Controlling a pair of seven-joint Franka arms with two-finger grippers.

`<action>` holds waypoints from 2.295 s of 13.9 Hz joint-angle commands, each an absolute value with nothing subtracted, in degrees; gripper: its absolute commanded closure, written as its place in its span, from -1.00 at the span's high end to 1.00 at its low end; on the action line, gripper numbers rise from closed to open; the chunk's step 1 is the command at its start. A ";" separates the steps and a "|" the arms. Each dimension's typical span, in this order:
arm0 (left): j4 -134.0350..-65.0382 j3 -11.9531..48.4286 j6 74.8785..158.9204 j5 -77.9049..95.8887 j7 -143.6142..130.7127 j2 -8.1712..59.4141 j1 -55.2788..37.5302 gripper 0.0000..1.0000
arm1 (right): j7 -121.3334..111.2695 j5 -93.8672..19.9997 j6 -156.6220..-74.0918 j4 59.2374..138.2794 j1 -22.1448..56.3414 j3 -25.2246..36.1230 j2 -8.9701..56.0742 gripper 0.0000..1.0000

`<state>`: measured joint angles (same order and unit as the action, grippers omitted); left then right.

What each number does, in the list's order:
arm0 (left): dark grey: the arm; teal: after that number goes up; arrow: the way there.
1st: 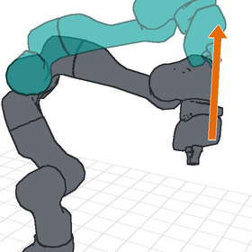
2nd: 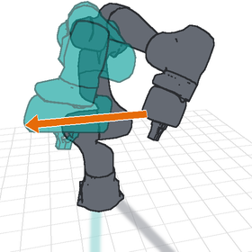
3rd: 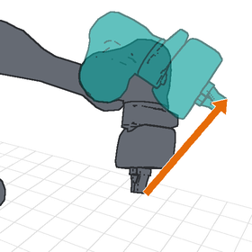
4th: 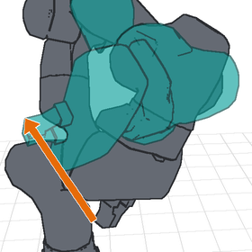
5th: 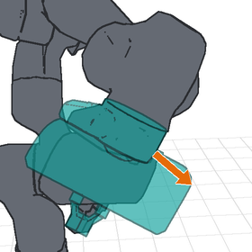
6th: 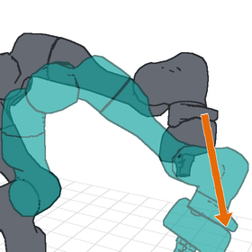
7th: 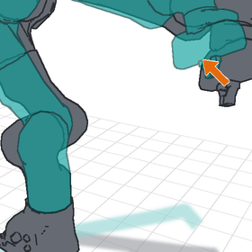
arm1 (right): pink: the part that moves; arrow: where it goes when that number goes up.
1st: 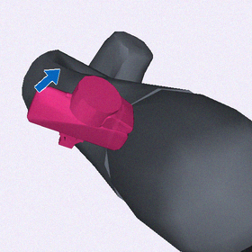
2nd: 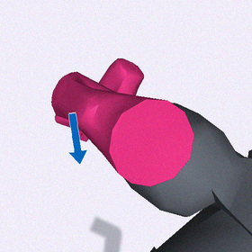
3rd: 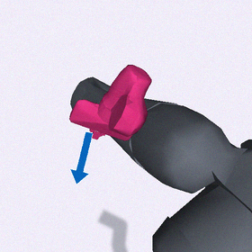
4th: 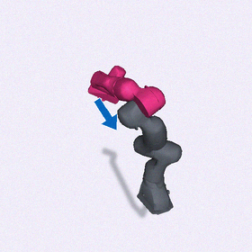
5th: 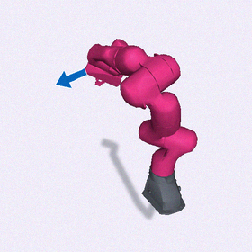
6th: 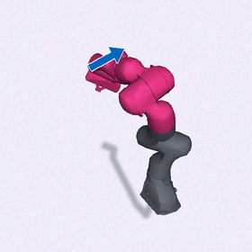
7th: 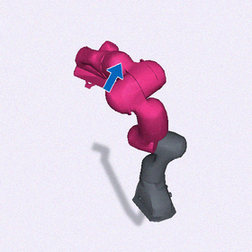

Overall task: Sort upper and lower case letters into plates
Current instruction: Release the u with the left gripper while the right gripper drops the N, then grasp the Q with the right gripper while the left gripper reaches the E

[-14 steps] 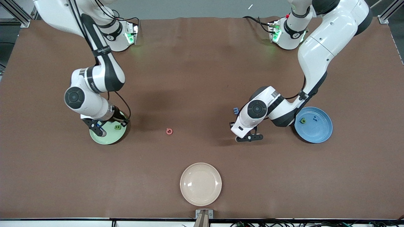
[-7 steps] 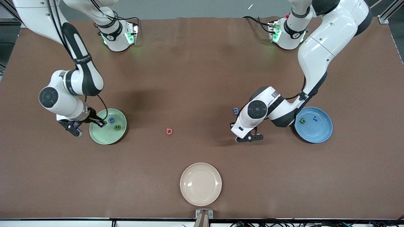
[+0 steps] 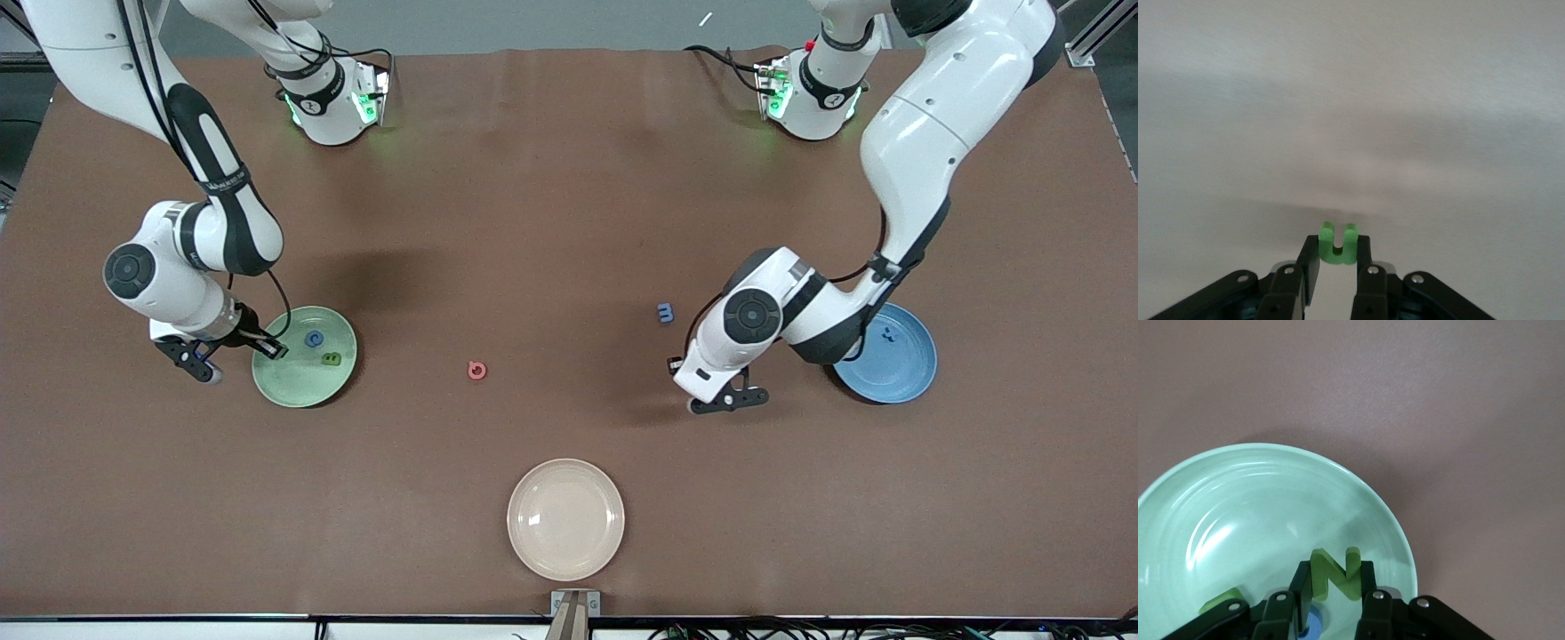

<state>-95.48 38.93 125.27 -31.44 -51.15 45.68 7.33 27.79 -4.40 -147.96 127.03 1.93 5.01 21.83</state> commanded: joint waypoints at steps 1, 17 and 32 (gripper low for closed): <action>-101.93 46.20 123.66 -31.99 -45.55 42.11 18.84 -0.77 | 28.04 -4.39 -149.24 126.48 1.76 4.57 23.55 -0.96; -112.33 52.74 121.73 -47.89 -19.69 40.51 49.39 -0.77 | 59.48 -6.50 -135.79 112.95 17.21 1.32 23.28 1.00; -111.18 49.66 125.33 -52.47 -18.03 43.24 48.78 -0.11 | 101.14 -6.68 -140.54 99.23 29.53 1.32 38.75 1.00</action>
<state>-112.04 49.86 124.95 -51.50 -19.94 42.71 49.11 96.98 -6.02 -141.05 102.00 28.32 0.88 36.39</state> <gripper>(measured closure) 0.736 0.000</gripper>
